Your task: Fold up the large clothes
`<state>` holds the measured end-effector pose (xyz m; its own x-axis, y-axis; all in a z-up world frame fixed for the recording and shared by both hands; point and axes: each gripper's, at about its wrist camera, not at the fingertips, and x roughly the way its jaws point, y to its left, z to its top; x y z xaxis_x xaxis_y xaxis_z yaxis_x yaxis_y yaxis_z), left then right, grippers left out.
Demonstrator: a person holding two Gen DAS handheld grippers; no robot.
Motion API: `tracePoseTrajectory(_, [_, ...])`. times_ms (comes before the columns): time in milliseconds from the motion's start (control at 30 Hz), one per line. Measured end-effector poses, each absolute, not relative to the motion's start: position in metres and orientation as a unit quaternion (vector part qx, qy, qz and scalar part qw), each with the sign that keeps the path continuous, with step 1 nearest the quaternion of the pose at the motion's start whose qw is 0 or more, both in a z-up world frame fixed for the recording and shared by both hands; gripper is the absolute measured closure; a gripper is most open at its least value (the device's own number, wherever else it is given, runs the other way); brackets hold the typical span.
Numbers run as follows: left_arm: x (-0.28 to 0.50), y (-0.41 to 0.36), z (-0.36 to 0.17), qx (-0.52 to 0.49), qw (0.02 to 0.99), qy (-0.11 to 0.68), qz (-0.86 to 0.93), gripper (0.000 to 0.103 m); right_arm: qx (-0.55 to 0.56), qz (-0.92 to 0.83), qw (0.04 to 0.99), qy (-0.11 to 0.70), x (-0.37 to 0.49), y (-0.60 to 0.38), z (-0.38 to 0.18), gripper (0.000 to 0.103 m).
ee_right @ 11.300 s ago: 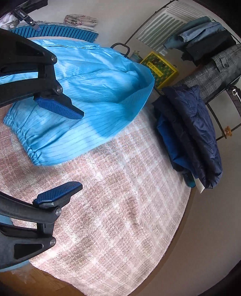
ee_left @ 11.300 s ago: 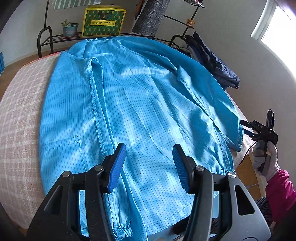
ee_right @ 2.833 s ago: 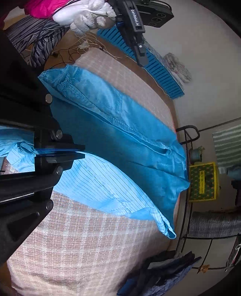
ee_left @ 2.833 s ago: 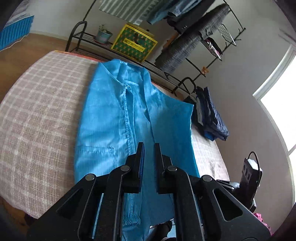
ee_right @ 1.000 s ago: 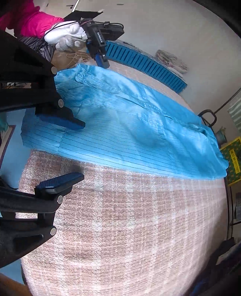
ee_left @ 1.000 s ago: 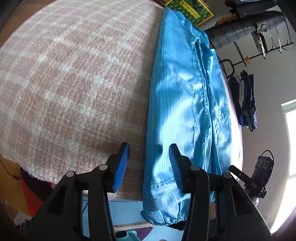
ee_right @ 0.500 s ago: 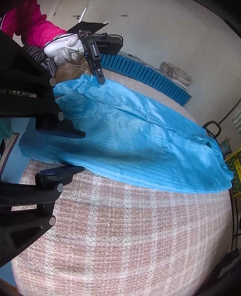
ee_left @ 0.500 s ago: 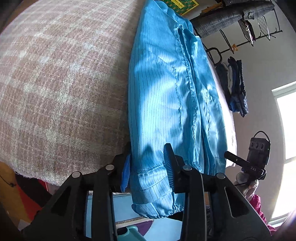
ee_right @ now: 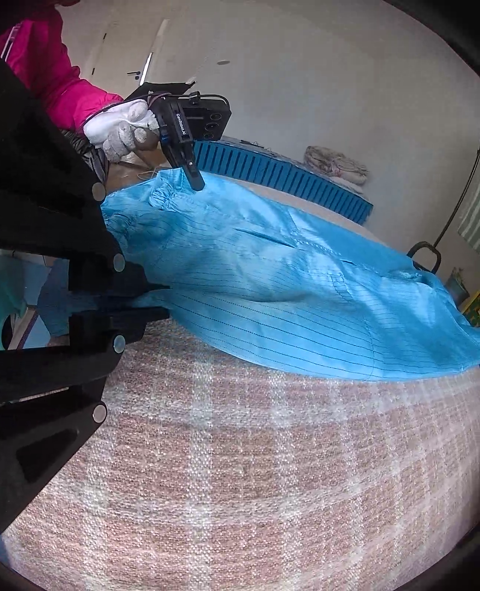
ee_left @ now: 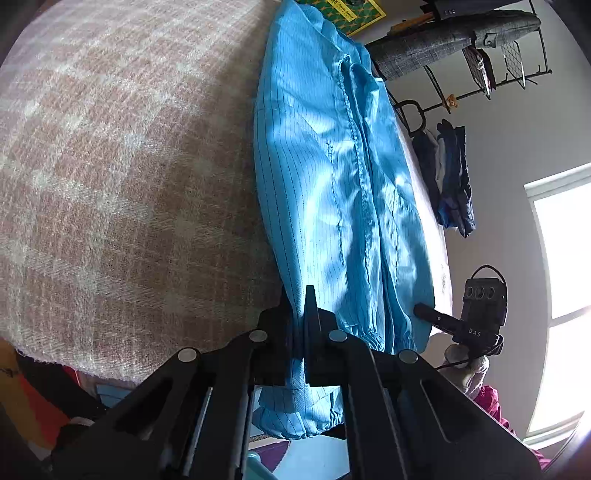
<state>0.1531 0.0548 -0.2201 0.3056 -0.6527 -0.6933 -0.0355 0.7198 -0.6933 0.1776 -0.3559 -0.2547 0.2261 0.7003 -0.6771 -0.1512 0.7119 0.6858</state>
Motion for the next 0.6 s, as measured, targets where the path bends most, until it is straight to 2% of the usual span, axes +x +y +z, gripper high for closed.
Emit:
tracePoseTrajectory(400, [0.132, 0.062, -0.225, -0.329, 0.732, 0.56, -0.207, 0.103, 0.293, 0.276, 0.713, 0.575, 0.143, -0.372, -0.263, 0.103])
tracePoseTrajectory(600, [0.15, 0.062, -0.197, -0.33, 0.743, 0.539, -0.221, 0.103, 0.324, 0.286, 0.714, 0.55, 0.157, -0.374, -0.245, 0.103])
